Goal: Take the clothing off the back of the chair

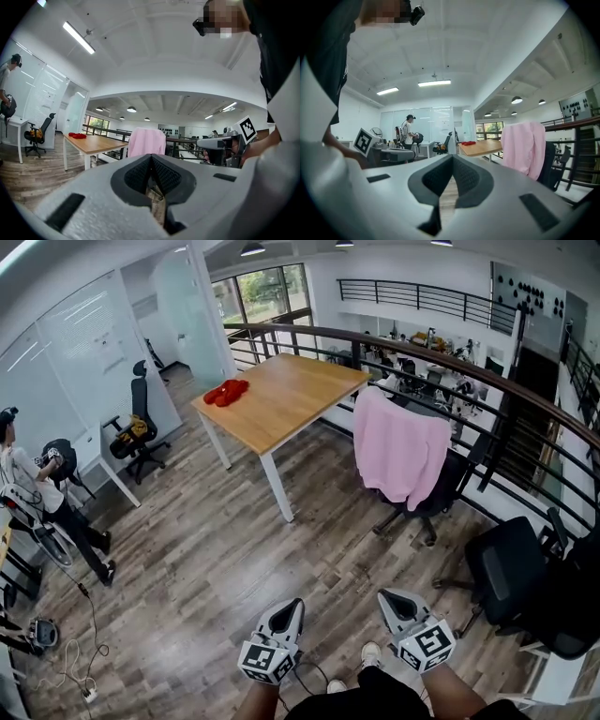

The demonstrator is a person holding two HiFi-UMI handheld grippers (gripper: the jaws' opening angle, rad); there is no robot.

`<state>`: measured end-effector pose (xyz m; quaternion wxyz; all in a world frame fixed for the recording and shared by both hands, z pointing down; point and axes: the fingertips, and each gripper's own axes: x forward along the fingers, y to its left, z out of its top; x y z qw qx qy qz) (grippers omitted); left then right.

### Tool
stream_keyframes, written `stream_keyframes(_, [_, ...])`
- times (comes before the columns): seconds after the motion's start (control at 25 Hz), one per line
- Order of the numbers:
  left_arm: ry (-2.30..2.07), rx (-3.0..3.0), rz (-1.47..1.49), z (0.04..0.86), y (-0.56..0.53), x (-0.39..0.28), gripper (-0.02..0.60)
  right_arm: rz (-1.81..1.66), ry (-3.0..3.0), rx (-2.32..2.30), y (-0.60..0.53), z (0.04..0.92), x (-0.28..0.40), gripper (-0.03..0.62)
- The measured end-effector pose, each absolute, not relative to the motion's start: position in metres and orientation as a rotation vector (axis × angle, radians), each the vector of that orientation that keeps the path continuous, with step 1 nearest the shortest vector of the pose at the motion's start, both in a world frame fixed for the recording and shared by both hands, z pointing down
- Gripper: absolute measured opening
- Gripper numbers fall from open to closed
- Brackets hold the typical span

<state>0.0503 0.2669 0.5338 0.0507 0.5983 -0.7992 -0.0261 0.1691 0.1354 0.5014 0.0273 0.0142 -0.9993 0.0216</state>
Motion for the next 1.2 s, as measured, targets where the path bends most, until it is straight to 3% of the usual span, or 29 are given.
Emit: stream_keyframes(1.2, [-2.458,1.826,0.036,0.519,0.101,0.003,0.015,0.089,-3.112,0.147,-0.052,0.492,0.131,0.005])
